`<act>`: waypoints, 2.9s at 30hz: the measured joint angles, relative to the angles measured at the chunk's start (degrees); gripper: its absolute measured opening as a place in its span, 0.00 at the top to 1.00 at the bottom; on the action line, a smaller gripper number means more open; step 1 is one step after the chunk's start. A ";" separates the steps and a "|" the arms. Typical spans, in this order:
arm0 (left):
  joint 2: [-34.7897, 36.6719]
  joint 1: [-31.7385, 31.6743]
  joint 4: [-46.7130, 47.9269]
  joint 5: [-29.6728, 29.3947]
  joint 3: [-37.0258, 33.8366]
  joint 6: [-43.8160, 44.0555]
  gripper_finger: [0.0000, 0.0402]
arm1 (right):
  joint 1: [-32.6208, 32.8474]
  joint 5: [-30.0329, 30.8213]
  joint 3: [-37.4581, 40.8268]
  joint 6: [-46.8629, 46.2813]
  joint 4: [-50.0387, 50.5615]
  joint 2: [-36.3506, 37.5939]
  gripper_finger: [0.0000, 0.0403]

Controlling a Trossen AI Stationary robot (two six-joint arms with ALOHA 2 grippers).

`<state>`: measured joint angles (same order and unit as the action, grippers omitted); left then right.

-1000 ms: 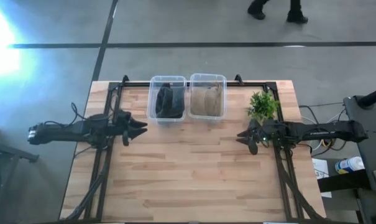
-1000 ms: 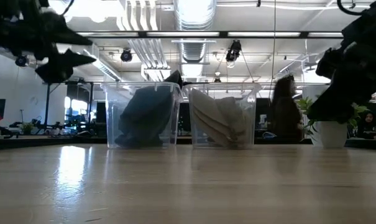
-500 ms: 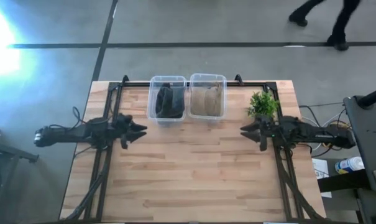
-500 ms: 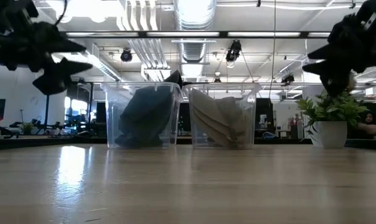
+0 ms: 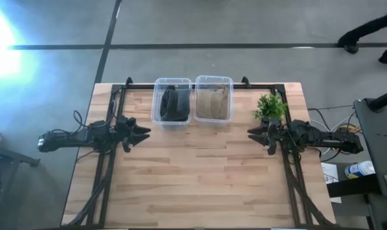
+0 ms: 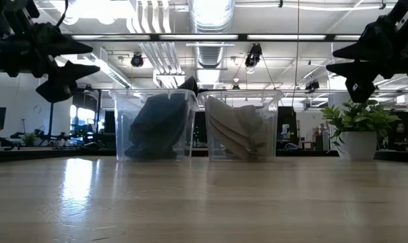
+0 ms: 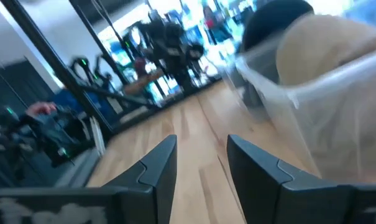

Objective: Pick and place caps into container
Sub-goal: Return to home position

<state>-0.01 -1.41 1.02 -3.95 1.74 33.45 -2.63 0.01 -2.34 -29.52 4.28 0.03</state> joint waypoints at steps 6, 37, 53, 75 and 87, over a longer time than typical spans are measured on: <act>0.00 -0.16 -2.38 0.30 -1.20 0.00 0.55 | -0.02 0.00 1.85 0.11 -4.97 -0.02 0.65; 0.02 -0.15 -1.09 3.50 -1.36 -31.30 0.55 | -0.02 0.07 1.83 -0.05 -4.88 -0.61 0.66; -0.15 -0.31 -2.41 3.57 -1.28 -26.15 0.55 | -0.02 0.07 1.81 -0.04 -4.88 -0.61 0.65; -0.17 -0.31 -2.50 3.65 -1.18 -25.70 0.55 | 0.86 0.00 1.79 5.55 -4.92 0.00 0.67; -0.17 -0.31 -2.43 3.67 -1.16 -25.70 0.55 | 3.76 0.13 1.74 27.74 -4.91 -0.02 0.67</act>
<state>-0.19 -1.72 -1.41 -0.28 0.58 7.75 1.13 0.14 -0.60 -1.78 -0.64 0.01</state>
